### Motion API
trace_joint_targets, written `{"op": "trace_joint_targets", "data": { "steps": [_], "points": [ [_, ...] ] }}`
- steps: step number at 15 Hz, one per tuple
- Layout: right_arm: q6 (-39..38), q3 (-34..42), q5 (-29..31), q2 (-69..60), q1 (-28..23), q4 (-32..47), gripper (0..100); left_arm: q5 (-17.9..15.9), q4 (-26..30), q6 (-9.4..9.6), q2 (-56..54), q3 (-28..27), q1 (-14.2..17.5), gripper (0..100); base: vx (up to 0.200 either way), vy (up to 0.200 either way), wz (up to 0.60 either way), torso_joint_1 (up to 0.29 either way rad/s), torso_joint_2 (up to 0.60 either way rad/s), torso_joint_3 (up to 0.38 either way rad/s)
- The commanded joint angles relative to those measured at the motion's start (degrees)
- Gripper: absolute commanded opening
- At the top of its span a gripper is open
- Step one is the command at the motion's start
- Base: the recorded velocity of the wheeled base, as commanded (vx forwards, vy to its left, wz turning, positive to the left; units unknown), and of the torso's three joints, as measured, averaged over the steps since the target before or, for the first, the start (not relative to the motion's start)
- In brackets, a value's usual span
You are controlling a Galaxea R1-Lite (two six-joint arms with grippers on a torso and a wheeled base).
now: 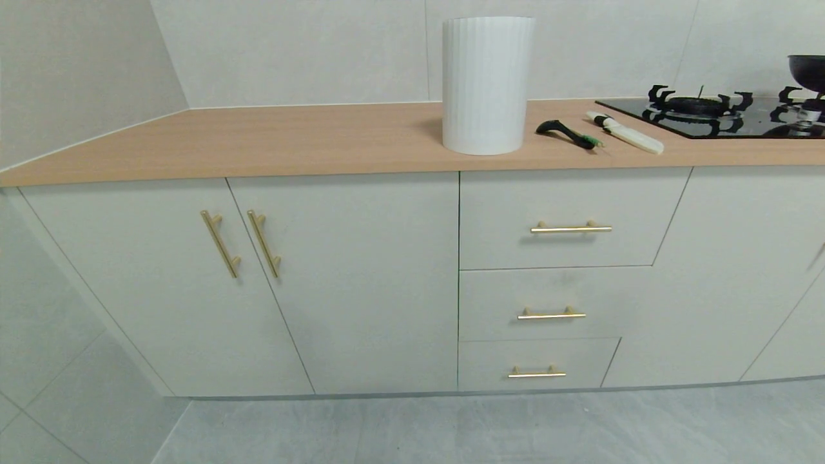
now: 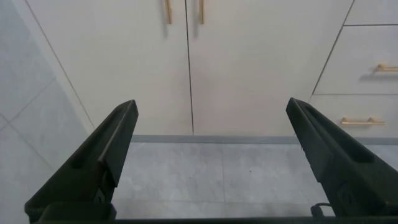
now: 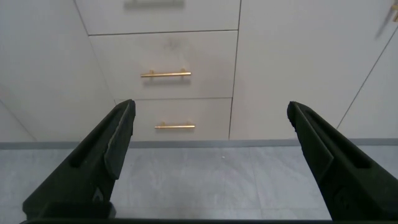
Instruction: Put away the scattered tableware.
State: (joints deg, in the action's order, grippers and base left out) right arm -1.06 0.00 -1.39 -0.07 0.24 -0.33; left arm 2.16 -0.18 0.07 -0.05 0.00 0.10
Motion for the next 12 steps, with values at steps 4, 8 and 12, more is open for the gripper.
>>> {"op": "trace_joint_targets", "data": {
  "steps": [4, 8, 12],
  "points": [
    [0.0, 0.0, 0.0, 0.1, 0.0, 0.0, 100, 0.0, 0.0, 0.01, 0.0, 0.0, 0.0, 100, 0.2, 0.0, 0.0, 0.006, 0.0, 0.002],
    [0.0, 0.0, 0.0, 0.1, 0.0, 0.0, 100, 0.0, 0.0, 0.01, 0.0, 0.0, 0.0, 100, 0.0, 0.0, 0.0, 0.0, 0.0, 0.0],
    [0.0, 0.0, 0.5, 0.1, 0.0, 0.0, 100, 0.0, 0.0, -0.07, 0.0, 0.0, 0.0, 100, 0.0, 0.0, 0.0, 0.0, 0.0, 0.0]
  ]
}}
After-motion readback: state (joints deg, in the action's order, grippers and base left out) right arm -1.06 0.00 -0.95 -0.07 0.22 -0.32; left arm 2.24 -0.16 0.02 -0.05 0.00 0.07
